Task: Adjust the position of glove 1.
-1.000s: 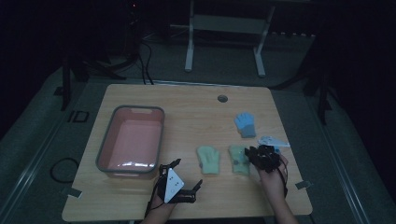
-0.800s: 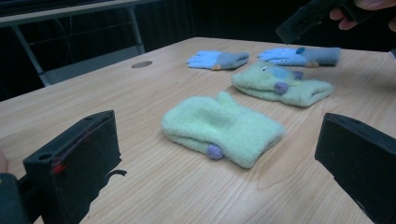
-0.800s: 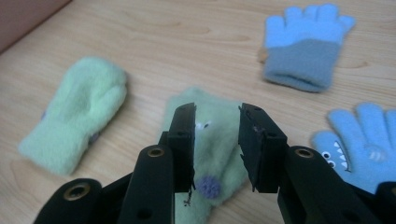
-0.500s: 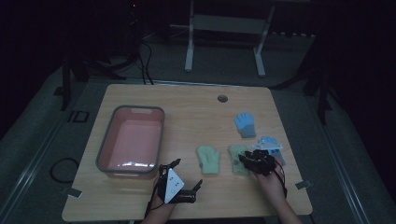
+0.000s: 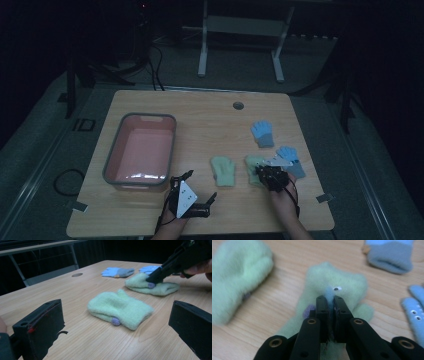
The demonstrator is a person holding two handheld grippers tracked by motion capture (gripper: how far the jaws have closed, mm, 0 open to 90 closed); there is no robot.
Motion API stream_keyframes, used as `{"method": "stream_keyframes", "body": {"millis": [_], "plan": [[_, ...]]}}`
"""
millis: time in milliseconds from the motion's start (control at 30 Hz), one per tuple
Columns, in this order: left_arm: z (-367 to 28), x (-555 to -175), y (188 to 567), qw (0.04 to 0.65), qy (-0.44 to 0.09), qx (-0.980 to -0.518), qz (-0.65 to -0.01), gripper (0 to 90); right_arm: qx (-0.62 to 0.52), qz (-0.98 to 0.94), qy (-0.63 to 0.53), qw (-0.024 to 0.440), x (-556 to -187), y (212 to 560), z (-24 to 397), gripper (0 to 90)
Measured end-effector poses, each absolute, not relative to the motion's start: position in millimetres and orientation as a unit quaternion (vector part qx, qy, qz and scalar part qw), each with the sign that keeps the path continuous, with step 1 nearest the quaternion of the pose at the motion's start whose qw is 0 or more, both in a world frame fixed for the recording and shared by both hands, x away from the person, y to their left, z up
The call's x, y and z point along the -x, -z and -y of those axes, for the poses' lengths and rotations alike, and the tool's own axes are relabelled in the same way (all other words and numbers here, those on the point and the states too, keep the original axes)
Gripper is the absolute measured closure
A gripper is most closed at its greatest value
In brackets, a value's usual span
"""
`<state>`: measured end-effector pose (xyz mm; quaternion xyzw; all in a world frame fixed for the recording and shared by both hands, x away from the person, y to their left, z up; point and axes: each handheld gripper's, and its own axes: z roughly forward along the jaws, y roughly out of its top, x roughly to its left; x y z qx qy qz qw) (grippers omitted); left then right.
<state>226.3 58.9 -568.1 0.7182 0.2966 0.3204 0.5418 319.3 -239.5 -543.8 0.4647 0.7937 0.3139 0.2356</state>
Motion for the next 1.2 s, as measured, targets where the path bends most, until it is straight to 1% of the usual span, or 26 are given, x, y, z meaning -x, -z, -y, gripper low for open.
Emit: {"method": "stream_keyframes", "body": {"millis": [267, 367, 433, 467, 567, 700, 833, 1200], "plan": [[-60, -227, 568, 0.544, -0.316, -0.716, -0.301, 0.1, -0.451, -0.777, -0.345, 0.271, -312, 497, 221, 85.0], [-60, -227, 568, 0.545, -0.316, -0.715, -0.302, 0.1, -0.435, -0.779, -0.36, 0.272, -309, 479, 206, 85.1], [-61, -227, 568, 0.545, -0.317, -0.715, -0.301, 0.1, -0.429, -0.78, -0.366, 0.271, -308, 474, 201, 85.1], [-61, -227, 568, 0.545, -0.315, -0.716, -0.302, 0.1, -0.418, -0.781, -0.375, 0.272, -306, 466, 188, 85.1], [-61, -227, 568, 0.548, -0.315, -0.714, -0.302, 0.1, -0.409, -0.786, -0.383, 0.262, -305, 460, 173, 85.1], [-61, -227, 568, 0.547, -0.312, -0.715, -0.302, 0.1, -0.401, -0.792, -0.39, 0.247, -303, 461, 154, 85.1], [-61, -227, 568, 0.547, -0.312, -0.716, -0.303, 0.2, -0.393, -0.8, -0.382, 0.244, -301, 470, 139, 85.0], [-61, -228, 568, 0.547, -0.31, -0.716, -0.303, 0.1, -0.4, -0.816, -0.347, 0.231, -309, 505, 132, 85.0]]}}
